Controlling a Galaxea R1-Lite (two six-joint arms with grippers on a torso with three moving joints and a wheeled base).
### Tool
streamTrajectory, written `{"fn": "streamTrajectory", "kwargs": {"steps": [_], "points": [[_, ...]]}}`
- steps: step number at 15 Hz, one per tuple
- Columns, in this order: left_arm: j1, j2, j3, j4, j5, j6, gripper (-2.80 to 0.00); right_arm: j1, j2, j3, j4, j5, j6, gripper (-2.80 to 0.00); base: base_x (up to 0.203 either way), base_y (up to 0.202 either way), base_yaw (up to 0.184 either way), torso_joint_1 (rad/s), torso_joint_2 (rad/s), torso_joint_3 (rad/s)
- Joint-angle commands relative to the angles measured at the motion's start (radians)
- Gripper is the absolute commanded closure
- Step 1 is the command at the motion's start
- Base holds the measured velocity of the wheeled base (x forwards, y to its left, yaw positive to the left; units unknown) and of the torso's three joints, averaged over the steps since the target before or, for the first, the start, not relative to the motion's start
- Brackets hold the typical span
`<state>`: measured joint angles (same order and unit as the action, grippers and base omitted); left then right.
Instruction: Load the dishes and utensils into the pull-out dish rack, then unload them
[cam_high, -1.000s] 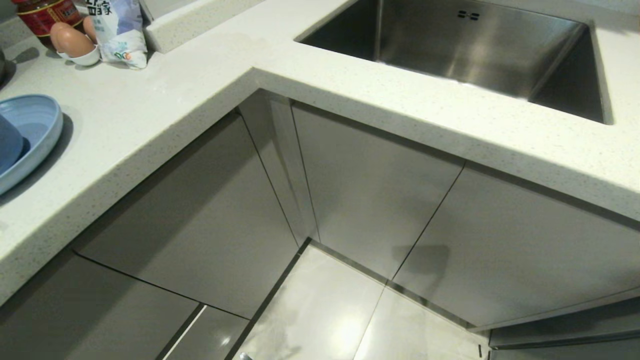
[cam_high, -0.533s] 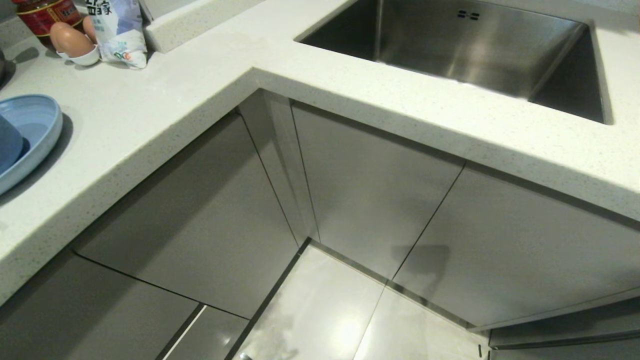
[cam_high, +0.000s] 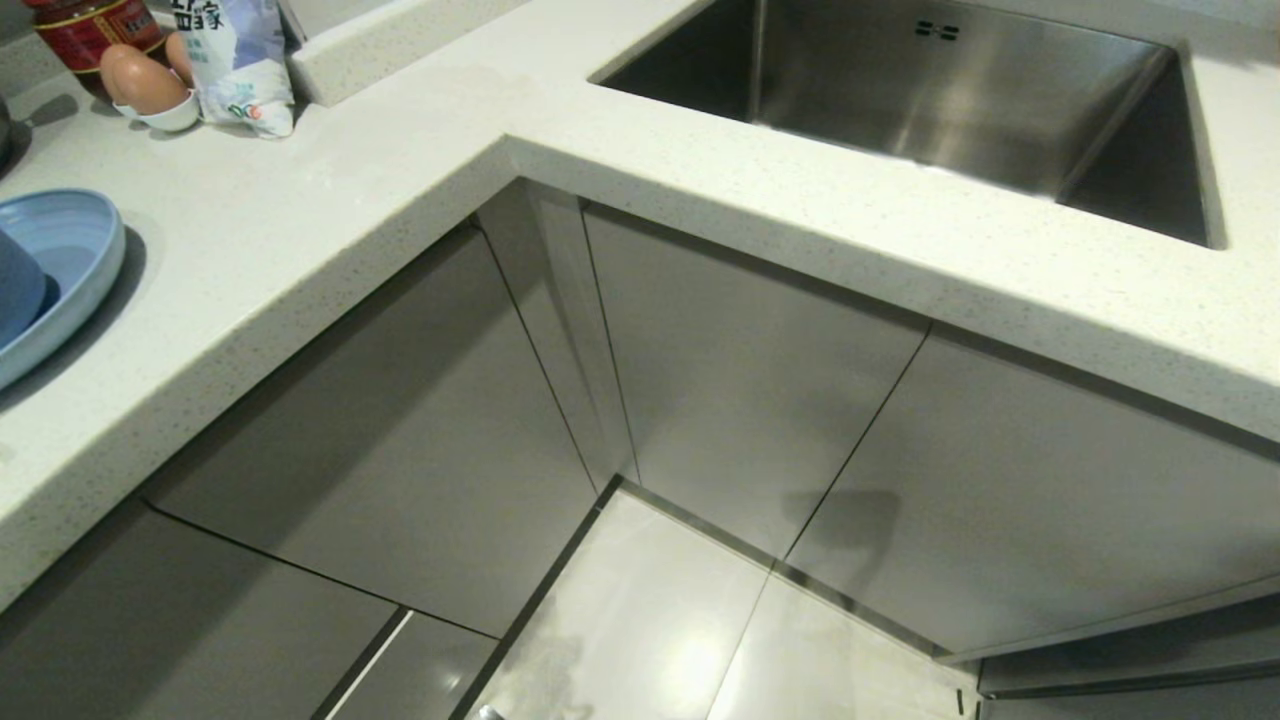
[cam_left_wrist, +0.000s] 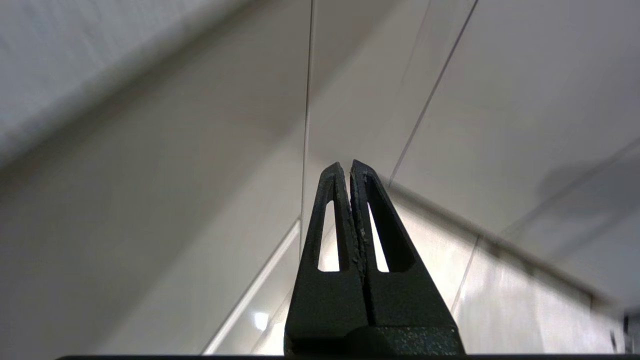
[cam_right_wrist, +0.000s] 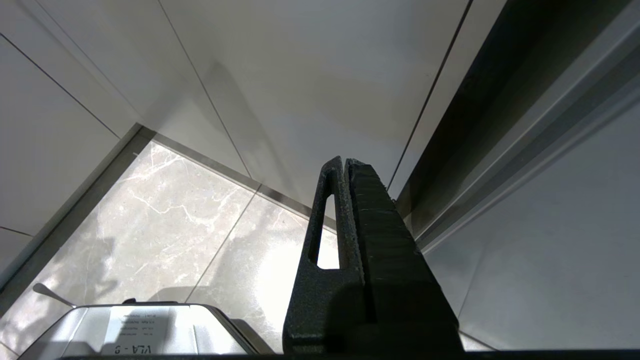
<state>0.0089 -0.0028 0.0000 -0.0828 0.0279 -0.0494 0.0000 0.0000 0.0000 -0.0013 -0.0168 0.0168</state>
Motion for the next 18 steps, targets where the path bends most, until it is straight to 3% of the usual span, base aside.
{"fn": "streamTrajectory", "kwargs": {"steps": [1,18], "points": [[0.0,0.003,0.023,0.003,0.001,0.0,0.0,0.0,0.0,0.001,0.0,0.0,0.0,0.0,0.0,0.0,0.0,0.0,0.0,0.0],[0.0,0.001,0.03,-0.019,0.0,-0.001,0.0,0.0,0.0,0.0,0.0,0.0,0.0,0.0,0.0,0.0,0.0,0.001,0.0,0.021]]}}
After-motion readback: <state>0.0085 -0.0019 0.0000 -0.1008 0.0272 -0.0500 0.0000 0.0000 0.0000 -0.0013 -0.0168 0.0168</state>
